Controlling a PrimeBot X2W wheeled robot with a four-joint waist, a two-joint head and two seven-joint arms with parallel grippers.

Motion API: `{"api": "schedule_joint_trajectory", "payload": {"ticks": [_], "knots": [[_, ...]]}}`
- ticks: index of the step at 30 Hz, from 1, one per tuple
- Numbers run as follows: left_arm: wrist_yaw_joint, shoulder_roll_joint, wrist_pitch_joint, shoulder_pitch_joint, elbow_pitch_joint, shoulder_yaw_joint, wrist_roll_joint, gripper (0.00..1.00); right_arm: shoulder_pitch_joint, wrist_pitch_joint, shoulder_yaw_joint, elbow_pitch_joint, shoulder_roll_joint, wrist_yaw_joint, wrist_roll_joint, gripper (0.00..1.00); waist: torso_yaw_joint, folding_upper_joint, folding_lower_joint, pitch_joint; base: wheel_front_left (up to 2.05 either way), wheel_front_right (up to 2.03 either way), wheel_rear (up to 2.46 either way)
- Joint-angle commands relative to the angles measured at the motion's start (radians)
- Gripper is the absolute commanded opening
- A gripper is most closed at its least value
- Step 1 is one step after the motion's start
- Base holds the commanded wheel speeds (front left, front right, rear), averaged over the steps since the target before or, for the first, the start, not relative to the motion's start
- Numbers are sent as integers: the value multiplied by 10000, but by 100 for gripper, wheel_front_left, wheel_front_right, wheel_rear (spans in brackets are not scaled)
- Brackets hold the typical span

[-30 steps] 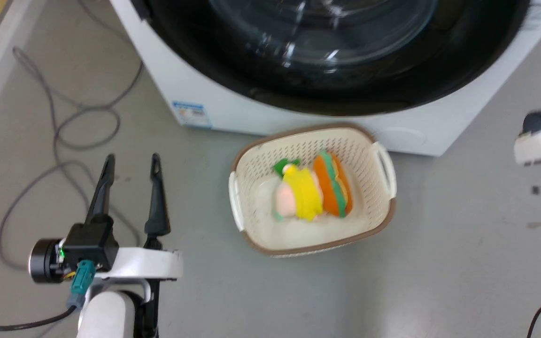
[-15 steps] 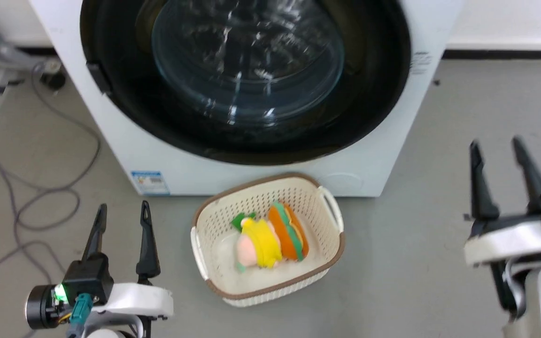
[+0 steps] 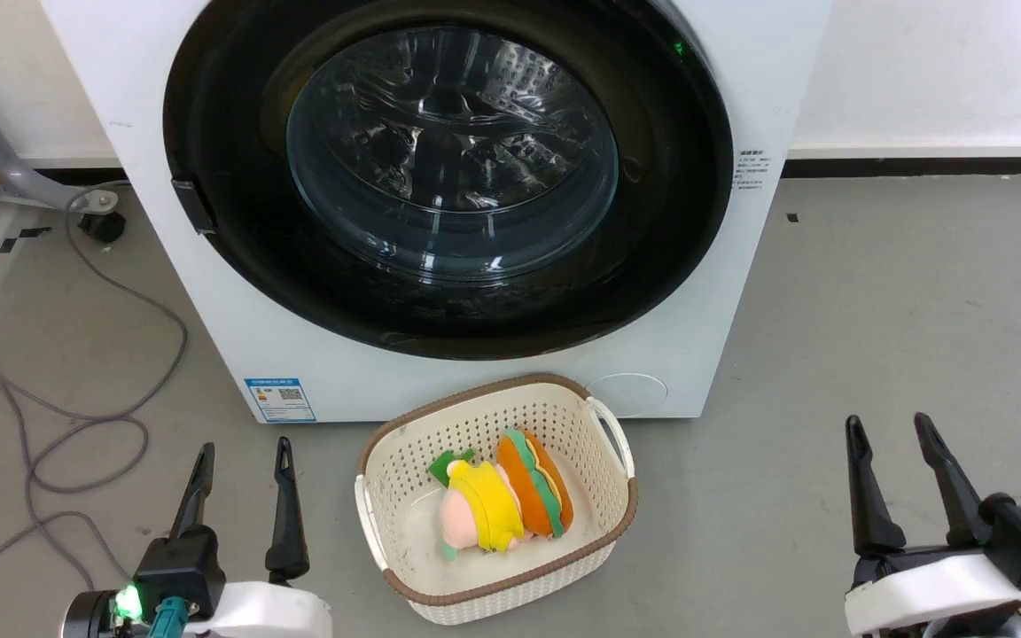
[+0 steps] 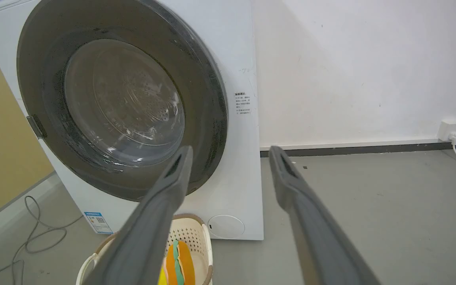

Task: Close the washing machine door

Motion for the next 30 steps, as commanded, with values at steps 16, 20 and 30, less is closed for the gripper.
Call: {"api": "schedule_joint_trajectory", "payload": {"ticks": [16, 20, 30], "knots": [[-66, -3, 247, 20, -86, -20, 20, 0, 147, 240, 112, -217, 3, -1, -98, 0, 44, 0, 2, -33, 0, 0, 0], [-88, -4, 329, 17, -117, -25, 38, 0, 159, 322, 138, -266, 5, -1, -146, 0, 55, 0, 2, -34, 0, 0, 0], [-137, -7, 512, 8, -186, -36, 79, 0, 188, 506, 195, -376, 8, -2, -256, 0, 82, 0, 2, -39, 0, 0, 0]]}}
